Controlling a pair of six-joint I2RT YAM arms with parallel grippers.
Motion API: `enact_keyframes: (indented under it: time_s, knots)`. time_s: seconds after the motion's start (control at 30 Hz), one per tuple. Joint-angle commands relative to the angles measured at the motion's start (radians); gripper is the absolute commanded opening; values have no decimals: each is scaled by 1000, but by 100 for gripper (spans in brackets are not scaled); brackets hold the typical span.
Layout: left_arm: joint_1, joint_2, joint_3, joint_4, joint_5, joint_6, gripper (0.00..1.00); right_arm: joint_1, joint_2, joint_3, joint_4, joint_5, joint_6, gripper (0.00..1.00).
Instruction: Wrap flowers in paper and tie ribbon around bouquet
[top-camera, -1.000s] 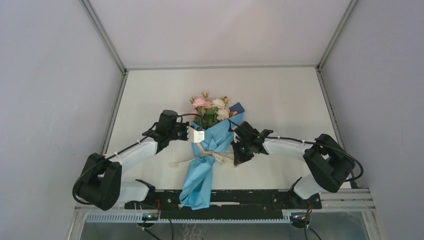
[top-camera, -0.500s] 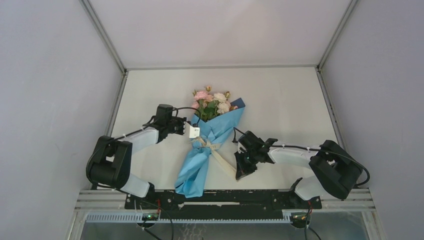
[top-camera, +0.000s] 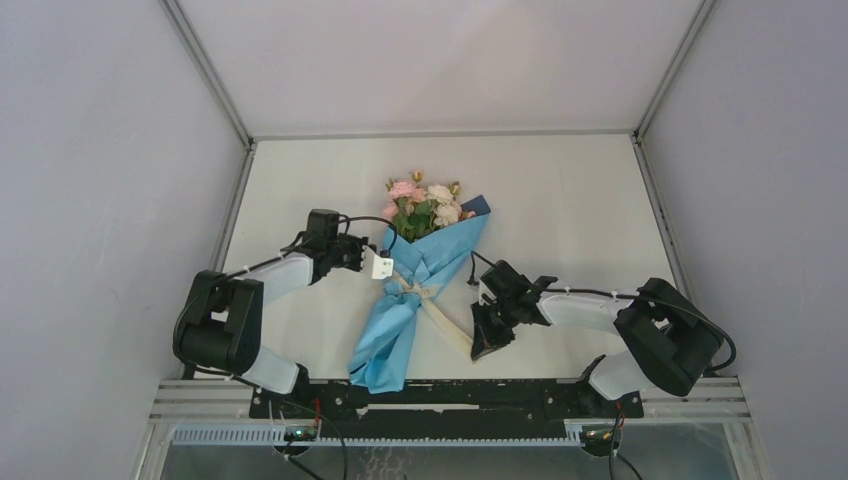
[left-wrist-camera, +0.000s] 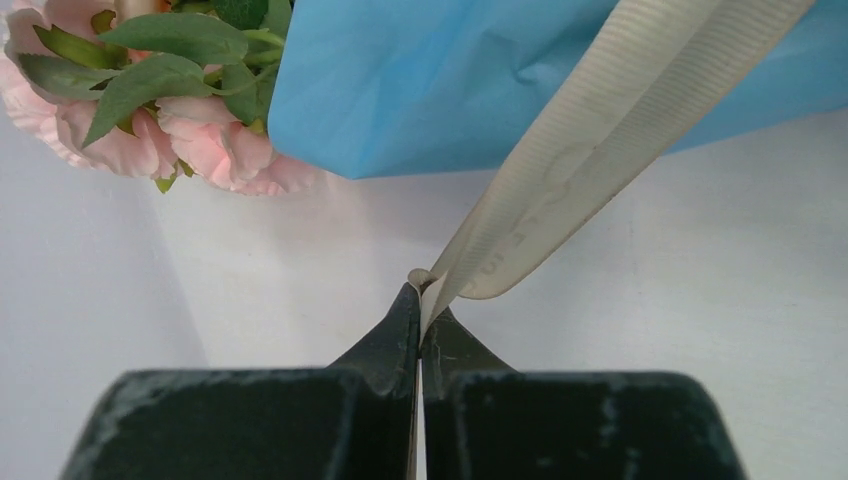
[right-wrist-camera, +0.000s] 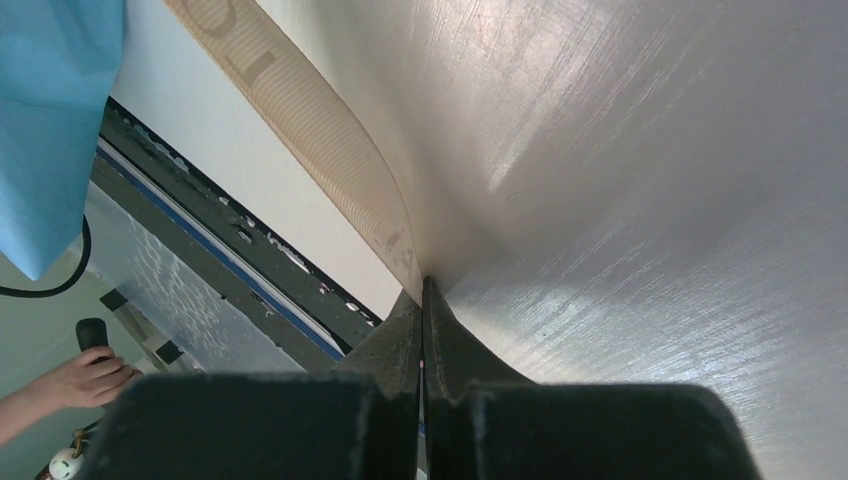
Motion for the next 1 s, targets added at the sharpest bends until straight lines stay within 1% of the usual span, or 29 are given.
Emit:
enact_keyframes:
  time_s: [0.0,0.13,0.3,0.43,0.47,0.53,0.57,0.63,0.7,0.73,0.77,0.8,0.83,0.87,0.97]
  knots:
    - [30,-1,13,26,-16,40,0,-17,4,-33,-56,11,-12,0]
    - [55,7,29,-16,-20,58,0,-37,-7,-50,-61,-1,-10,0]
    - [65,14,40,-31,-22,69,0,-49,-5,-64,-52,-12,-12,0]
    - [26,-29,-4,-68,-31,37,0,-72,-5,-39,-73,2,-29,0]
    - [11,-48,-30,-65,-27,16,0,-85,-17,-17,-89,4,-44,11]
    - [-15,-90,-91,-54,-16,6,0,-126,-61,32,-116,-8,-78,47]
    - [-26,-110,-122,-46,-8,8,0,-149,-94,61,-124,-5,-95,52]
    - [-46,-153,-163,-36,7,6,0,-182,-140,125,-124,21,-131,57]
    - [-56,-168,-185,-20,20,-26,0,-209,-166,160,-62,14,-142,58]
    - [-61,-172,-189,-10,21,-33,0,-220,-162,171,-2,-2,-134,57]
    - [-63,-174,-193,-1,22,-34,0,-227,-147,185,58,-18,-120,55]
    - [-66,-176,-194,5,19,-34,0,-228,-118,210,107,-32,-107,50]
    - [-66,-176,-192,6,14,-36,0,-227,-83,239,148,-49,-87,43]
    - [-66,-176,-188,7,7,-42,0,-226,-40,265,179,-70,-71,39]
    - [-66,-176,-177,8,-6,-52,0,-212,72,317,255,-86,-35,38]
